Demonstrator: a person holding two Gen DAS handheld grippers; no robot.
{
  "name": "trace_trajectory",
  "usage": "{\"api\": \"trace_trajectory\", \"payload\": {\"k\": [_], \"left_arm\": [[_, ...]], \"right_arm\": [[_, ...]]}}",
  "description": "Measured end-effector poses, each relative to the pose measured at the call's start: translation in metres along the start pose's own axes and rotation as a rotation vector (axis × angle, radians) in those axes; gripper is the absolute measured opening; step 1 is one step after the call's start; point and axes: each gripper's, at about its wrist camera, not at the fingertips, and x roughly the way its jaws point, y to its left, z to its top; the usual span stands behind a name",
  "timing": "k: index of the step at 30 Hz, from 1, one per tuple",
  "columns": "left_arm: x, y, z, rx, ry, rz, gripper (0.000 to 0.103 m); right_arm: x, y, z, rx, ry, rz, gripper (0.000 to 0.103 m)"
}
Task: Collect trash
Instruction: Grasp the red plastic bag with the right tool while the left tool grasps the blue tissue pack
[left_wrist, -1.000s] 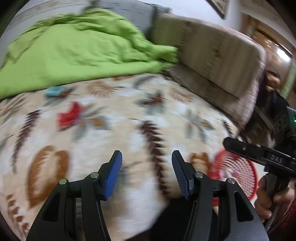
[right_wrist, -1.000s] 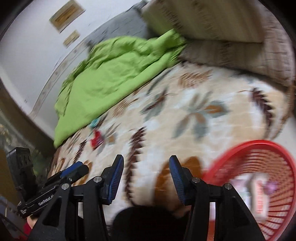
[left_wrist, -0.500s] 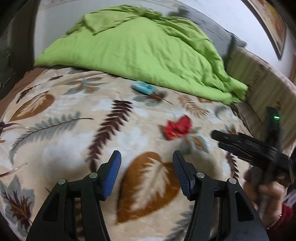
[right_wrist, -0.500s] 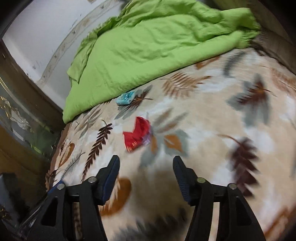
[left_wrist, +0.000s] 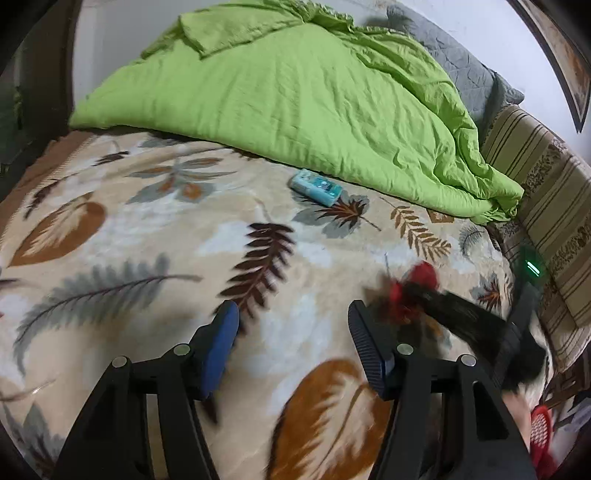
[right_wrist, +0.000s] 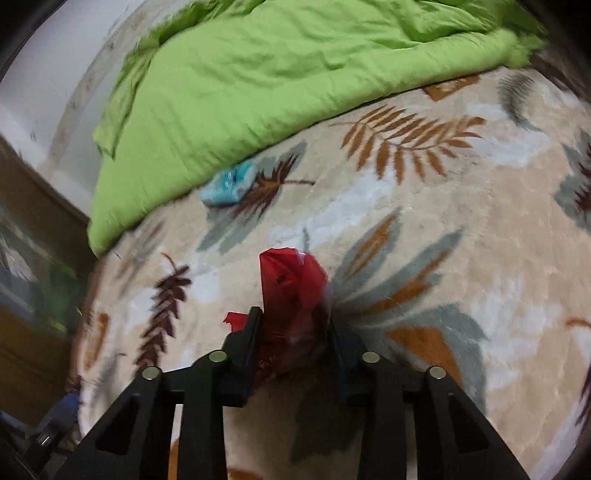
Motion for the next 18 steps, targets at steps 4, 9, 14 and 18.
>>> {"api": "trace_trajectory", "payload": {"k": [4,9,14,18], "left_arm": [[0.04,-0.023,0.038,-0.076,0.043,-0.025,0.063],[0.105,-0.037,0.09,-0.172,0.127,0.005,0.063],[0.17,-0.033,0.132,-0.273,0.15,0.095,0.064],[0.206,-0.027,0.155,-0.348,0.153,0.12,0.065]], "right_arm": [[-0.045,-0.017,-0.001,0.051,-0.166,-0.054,0.033],[-0.05,-0.045,0.005,0.139,-0.193,-0.046,0.033],[-0.051,-0.051,0.012,0.155,-0.2,-0.047,0.033],[-0.058,-0.048,0.014,0.14,-0.227,-0.03,0.033]]}}
